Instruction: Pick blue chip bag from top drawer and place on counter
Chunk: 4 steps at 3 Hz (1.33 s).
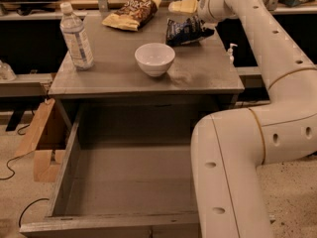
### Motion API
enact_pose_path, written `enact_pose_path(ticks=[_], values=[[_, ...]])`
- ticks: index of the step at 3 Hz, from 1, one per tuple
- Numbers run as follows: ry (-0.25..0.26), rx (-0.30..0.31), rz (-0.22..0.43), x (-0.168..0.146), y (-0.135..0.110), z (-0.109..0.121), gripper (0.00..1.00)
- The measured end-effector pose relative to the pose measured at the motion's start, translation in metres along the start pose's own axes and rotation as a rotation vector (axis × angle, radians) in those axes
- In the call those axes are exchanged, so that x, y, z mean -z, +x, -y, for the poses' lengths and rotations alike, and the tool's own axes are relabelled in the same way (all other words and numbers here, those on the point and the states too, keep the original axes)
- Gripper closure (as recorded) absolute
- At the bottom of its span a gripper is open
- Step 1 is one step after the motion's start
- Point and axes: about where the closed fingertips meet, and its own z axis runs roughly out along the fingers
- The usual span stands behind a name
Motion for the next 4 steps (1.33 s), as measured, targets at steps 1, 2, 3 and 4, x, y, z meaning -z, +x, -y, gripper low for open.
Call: enact_pose_path(ticks=[1, 2, 3, 4], values=[[0.116, 0.050, -0.096, 0.065, 0.006, 0.040, 0.00], [0.191, 0.023, -0.177, 0.133, 0.025, 0.078, 0.00], [0.214, -0.035, -0.101, 0.223, 0.016, 0.080, 0.00], [0.208, -0.089, 0.040, 0.286, 0.002, 0.067, 0.00]])
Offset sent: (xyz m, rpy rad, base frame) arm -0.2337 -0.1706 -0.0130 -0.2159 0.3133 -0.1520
